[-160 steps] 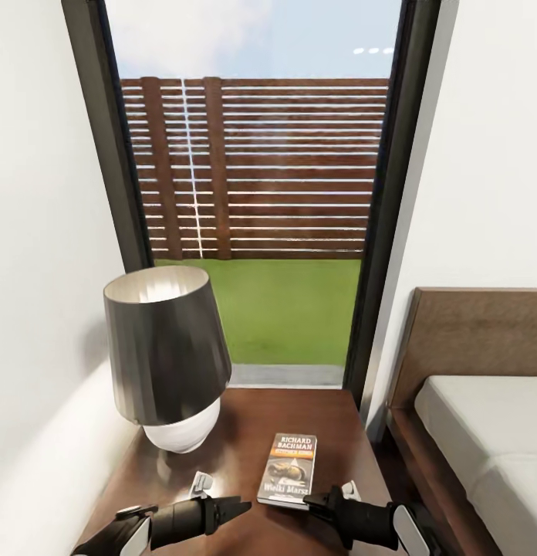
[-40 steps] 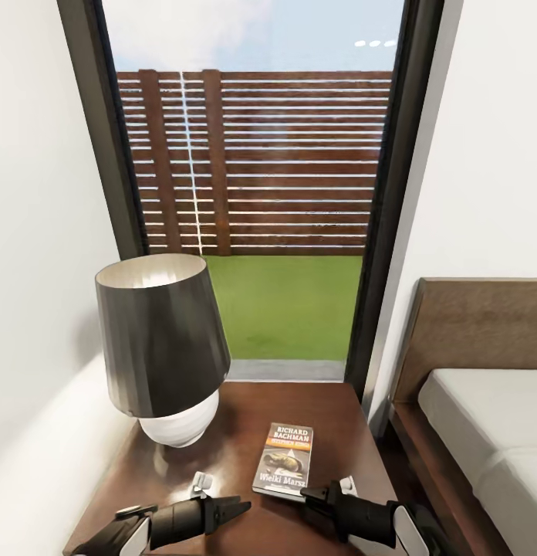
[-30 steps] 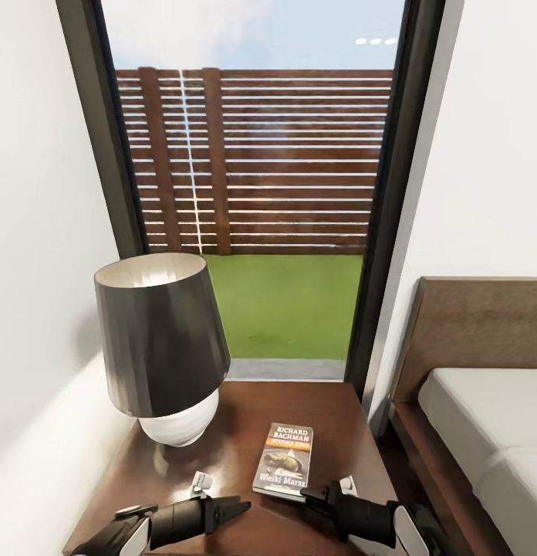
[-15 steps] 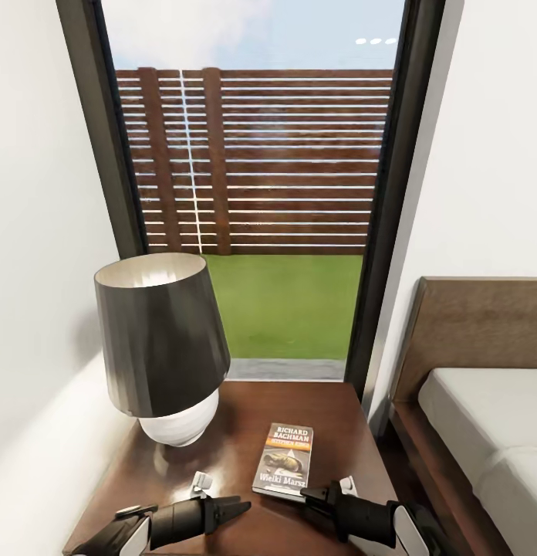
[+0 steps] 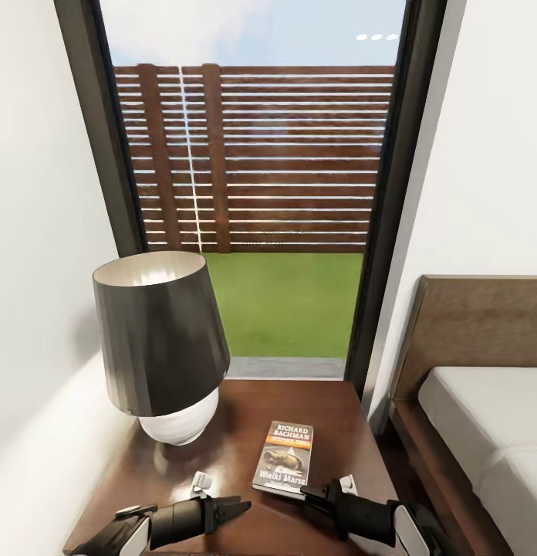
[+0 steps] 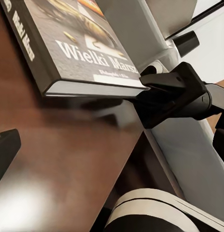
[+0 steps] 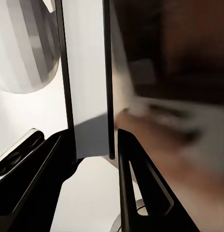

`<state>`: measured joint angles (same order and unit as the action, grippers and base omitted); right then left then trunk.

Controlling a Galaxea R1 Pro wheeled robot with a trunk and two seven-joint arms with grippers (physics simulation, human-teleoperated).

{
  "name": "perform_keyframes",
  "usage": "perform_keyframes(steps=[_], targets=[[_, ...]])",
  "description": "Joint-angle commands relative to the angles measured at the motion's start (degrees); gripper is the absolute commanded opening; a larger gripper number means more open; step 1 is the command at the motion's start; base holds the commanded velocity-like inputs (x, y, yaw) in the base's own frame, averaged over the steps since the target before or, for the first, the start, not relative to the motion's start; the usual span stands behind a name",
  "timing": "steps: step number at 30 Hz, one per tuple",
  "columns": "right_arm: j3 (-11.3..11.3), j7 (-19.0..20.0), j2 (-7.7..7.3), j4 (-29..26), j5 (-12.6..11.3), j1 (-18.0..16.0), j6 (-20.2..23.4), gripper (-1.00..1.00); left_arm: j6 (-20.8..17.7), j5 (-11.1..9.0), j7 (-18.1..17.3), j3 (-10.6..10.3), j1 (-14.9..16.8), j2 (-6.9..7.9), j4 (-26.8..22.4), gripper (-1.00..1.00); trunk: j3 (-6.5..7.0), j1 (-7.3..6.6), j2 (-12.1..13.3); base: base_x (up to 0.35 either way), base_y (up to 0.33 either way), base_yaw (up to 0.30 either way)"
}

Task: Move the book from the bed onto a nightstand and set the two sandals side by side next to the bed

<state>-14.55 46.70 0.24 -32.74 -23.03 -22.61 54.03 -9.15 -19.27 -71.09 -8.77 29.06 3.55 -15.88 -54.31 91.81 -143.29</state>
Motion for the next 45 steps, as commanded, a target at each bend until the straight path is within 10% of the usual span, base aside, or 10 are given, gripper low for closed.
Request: perform_keyframes(steps=[1, 18, 19, 45], targets=[[-0.13, -0.20, 0.03, 0.03, 0.97, -0.02, -0.07, -1.00, -0.60, -0.57, -0.10, -0.46, 0.03, 0.05, -0.03, 1.00, -0.06, -0.01, -0.02, 0.000, 0.000, 0.000], [-0.13, -0.20, 0.03, -0.04, 0.97, 0.00, -0.07, -1.00, -0.60, -0.57, -0.10, -0.46, 0.03, 0.05, -0.03, 1.00, 0.38, -0.06, 0.01, 0.000, 0.000, 0.000], [-0.13, -0.20, 0.02, -0.05, 0.97, 0.01, -0.07, 1.00, -0.60, -0.58, -0.10, -0.46, 0.03, 0.05, -0.03, 1.00, 0.38, -0.06, 0.01, 0.000, 0.000, 0.000], [-0.08, -0.20, 0.05, -0.13, 0.97, -0.01, -0.07, 1.00, -0.60, -0.59, -0.04, -0.46, 0.03, 0.05, -0.03, 1.00, 0.38, -0.06, 0.01, -0.040, 0.000, 0.000]])
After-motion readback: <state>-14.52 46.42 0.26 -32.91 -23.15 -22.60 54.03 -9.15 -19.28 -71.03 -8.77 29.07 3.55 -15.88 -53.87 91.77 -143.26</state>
